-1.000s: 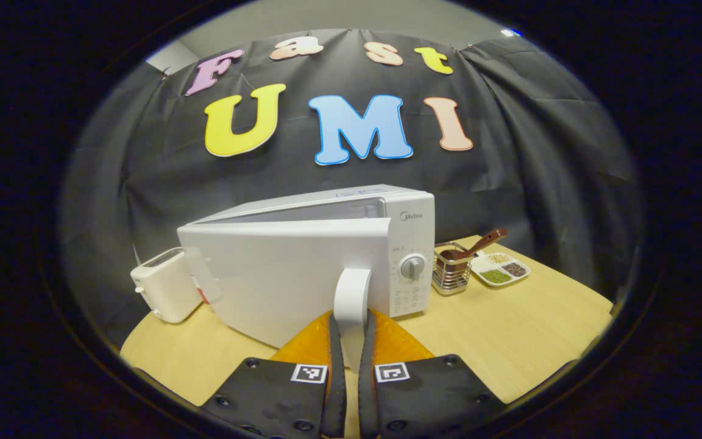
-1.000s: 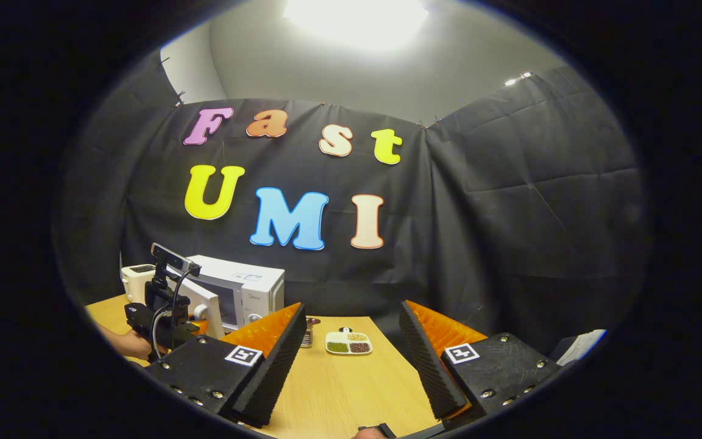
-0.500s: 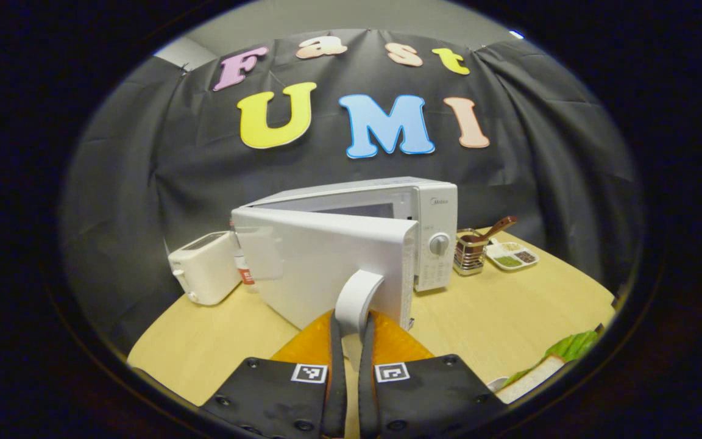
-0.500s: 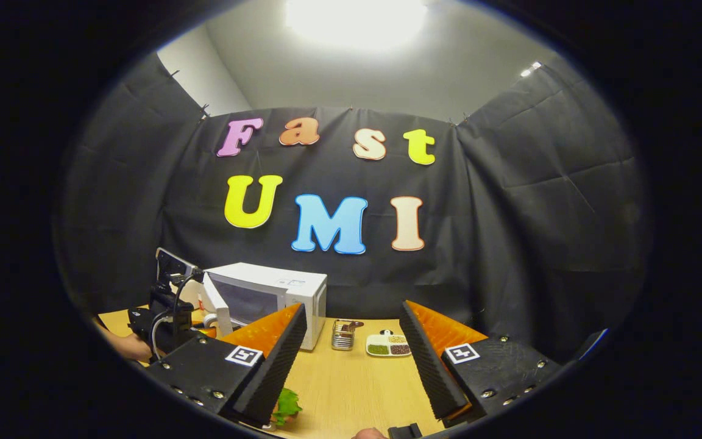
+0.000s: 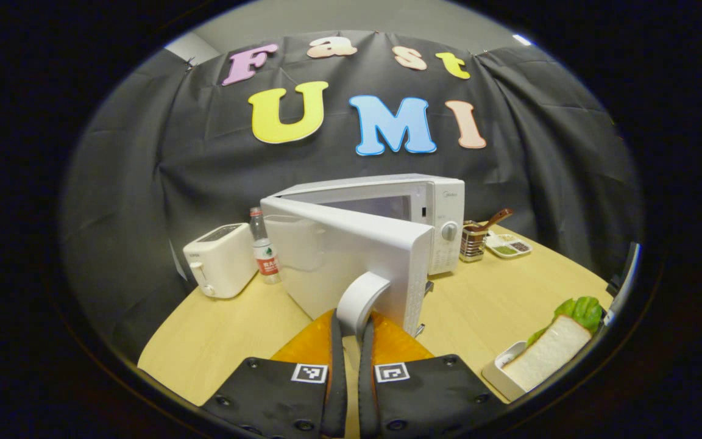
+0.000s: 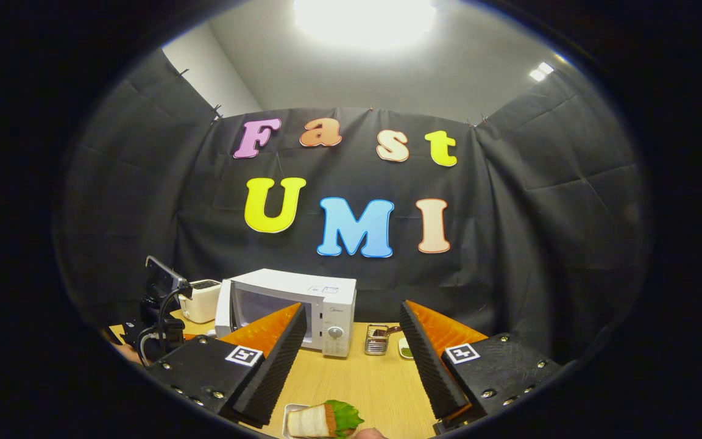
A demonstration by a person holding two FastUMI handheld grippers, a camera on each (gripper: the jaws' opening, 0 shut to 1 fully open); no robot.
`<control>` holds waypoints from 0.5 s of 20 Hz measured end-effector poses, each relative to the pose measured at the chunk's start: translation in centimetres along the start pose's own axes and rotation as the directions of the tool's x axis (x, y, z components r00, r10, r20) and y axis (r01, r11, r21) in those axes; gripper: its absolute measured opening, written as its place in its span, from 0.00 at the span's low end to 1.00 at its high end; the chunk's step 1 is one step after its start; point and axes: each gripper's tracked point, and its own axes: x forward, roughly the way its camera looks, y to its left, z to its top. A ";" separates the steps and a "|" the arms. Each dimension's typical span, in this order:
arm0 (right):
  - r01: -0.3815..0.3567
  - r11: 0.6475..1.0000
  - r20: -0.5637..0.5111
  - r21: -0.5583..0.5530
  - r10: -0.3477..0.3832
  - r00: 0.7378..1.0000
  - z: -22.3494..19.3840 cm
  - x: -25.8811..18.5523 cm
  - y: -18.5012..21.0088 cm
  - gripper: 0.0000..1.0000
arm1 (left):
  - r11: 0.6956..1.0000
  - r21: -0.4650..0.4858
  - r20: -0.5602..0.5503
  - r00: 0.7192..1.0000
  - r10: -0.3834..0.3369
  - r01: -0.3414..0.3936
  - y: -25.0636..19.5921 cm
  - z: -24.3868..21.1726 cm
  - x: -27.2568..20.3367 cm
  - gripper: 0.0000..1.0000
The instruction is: Open the microwave oven with the left hand, put the food in, and close the microwave oven.
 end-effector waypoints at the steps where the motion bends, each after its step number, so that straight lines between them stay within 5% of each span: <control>1: -0.002 1.000 0.001 -0.002 0.002 1.000 0.2 0.2 0.7 0.93 | 1.000 -0.005 0.000 1.000 -0.001 0.001 0.6 -0.2 -0.3 0.14; 10: 0.007 1.000 0.028 0.010 -0.007 1.000 1.2 1.4 6.5 0.91 | 1.000 0.001 -0.004 1.000 -0.011 0.011 7.6 -1.7 -2.9 0.14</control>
